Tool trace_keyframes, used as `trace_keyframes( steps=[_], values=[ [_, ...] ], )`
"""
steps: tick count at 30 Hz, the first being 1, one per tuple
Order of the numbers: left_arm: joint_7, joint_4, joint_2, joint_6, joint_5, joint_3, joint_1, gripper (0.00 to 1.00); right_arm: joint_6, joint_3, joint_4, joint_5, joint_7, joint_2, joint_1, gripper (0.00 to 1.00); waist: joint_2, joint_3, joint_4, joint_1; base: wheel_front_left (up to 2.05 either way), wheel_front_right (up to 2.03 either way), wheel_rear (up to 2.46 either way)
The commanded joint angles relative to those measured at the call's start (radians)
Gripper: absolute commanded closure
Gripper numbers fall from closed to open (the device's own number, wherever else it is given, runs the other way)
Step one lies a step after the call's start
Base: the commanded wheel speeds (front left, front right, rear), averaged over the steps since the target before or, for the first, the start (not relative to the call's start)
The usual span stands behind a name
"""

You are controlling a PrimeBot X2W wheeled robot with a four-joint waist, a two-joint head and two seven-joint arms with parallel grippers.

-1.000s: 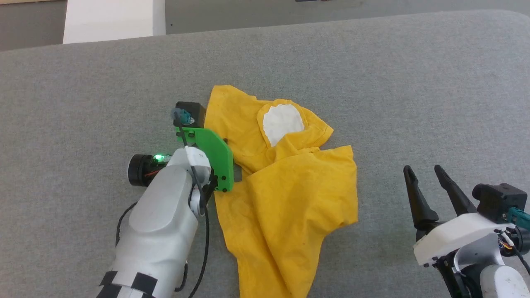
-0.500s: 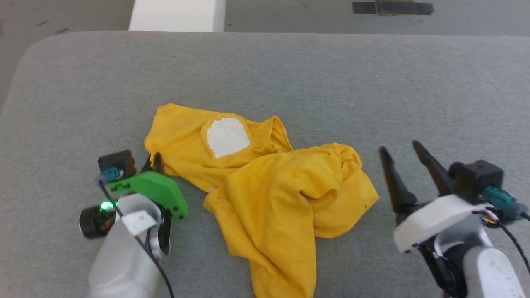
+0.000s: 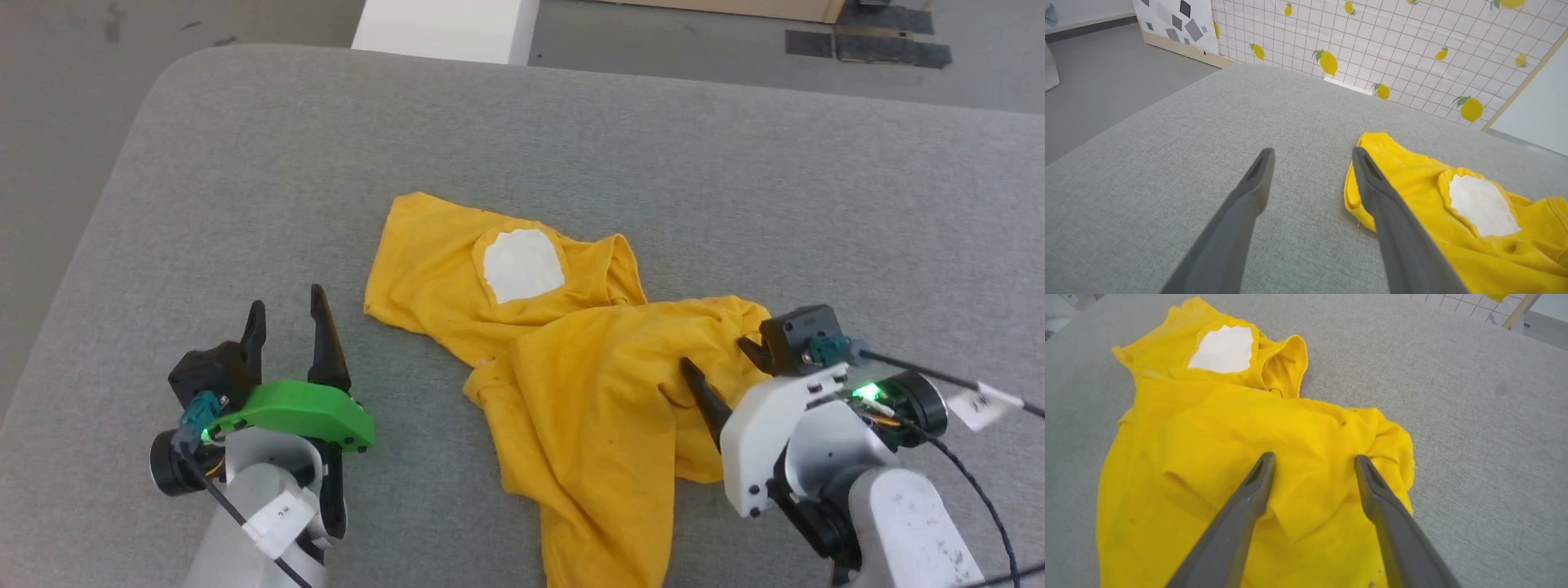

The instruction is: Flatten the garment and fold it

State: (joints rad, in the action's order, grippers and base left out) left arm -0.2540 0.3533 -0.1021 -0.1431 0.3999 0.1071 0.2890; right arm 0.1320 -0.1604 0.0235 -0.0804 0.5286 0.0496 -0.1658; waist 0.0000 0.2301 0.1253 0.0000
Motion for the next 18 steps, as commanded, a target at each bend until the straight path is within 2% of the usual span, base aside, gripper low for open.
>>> trace_keyframes(
  steps=[1,3,4,5,6,7,12,18],
  values=[
    [-0.007,-0.023,0.008,0.001,-0.016,-0.005,-0.019,0.0,-0.001,0.007,-0.022,0.014,0.029,0.001,-0.029,0.0,0.0,0.001,0.017,0.0,0.0,0.0,0.0],
    [-0.007,-0.044,0.018,0.005,-0.028,-0.006,-0.029,0.0,-0.001,0.004,-0.065,0.02,0.085,0.001,-0.049,0.0,0.0,0.003,0.026,0.0,0.0,0.0,0.0],
    [-0.007,-0.049,0.022,0.009,-0.03,-0.005,-0.033,0.0,-0.001,0.003,-0.084,0.018,0.108,0.001,-0.058,0.27,0.0,0.005,0.03,0.0,0.0,0.0,0.0],
    [-0.007,-0.053,0.027,0.013,-0.034,-0.003,-0.035,0.0,-0.001,0.004,-0.106,0.018,0.134,0.001,-0.069,0.62,0.0,0.007,0.035,0.0,0.0,0.0,0.0],
    [-0.007,-0.054,0.03,0.015,-0.036,-0.003,-0.035,0.0,-0.001,0.004,-0.12,0.025,0.149,0.001,-0.08,0.87,0.0,0.009,0.039,0.0,0.0,0.0,0.0],
    [-0.008,-0.054,0.034,0.02,-0.036,-0.003,-0.035,0.0,-0.001,0.007,-0.133,0.034,0.163,0.001,-0.093,1.0,0.0,0.01,0.045,0.0,0.0,0.0,0.0],
    [-0.008,-0.044,0.043,0.04,-0.038,-0.007,-0.033,0.0,-0.001,0.049,-0.142,0.048,0.11,0.005,-0.175,1.0,0.0,0.015,0.06,0.0,0.0,0.0,0.0],
    [-0.008,-0.037,0.048,0.046,-0.043,-0.018,-0.038,0.0,-0.001,0.163,-0.064,0.033,-0.016,0.003,-0.247,1.0,0.0,0.004,0.069,0.0,0.0,0.0,0.0]
  ],
)
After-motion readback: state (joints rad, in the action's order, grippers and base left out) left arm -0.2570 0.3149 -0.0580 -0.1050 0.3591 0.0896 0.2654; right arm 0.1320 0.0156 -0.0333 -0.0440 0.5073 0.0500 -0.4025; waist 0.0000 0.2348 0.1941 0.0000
